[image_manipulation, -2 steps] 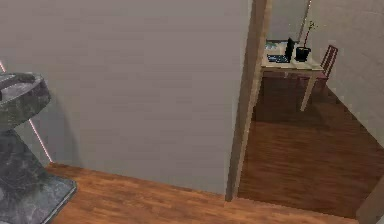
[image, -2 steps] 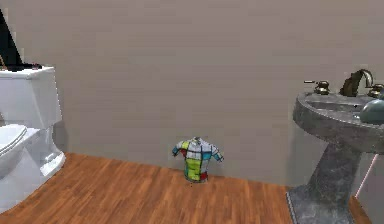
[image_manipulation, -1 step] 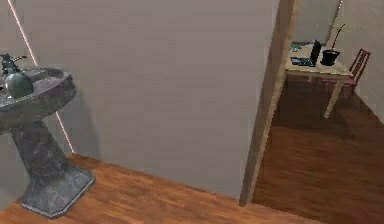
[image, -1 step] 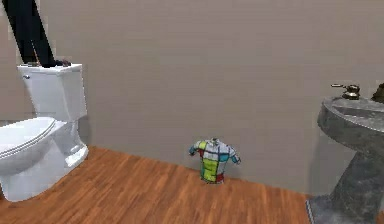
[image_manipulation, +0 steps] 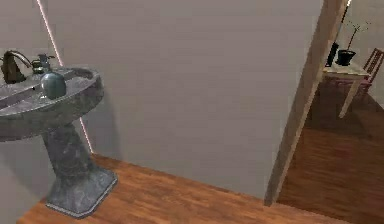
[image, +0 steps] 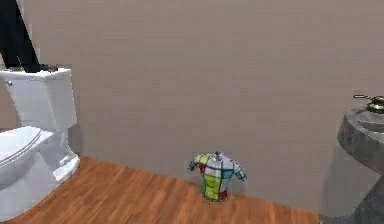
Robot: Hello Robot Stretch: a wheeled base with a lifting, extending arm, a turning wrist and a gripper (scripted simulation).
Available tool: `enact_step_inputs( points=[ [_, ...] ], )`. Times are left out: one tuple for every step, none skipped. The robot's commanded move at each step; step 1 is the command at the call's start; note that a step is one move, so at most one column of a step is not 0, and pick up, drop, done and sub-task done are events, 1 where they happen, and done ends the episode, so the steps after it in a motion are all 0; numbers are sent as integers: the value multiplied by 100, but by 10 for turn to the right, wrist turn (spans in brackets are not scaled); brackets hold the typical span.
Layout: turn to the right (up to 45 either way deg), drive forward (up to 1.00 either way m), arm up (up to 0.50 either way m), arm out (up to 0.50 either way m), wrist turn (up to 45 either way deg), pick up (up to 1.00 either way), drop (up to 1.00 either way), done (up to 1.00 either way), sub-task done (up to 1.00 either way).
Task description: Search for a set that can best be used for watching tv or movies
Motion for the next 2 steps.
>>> enact_step_inputs(
  points=[
    [-240, 0, 0, 0, 0, 0, 0, 0, 0],
    [0, 45, 0, 0, 0, 0, 0, 0, 0]
  ],
)
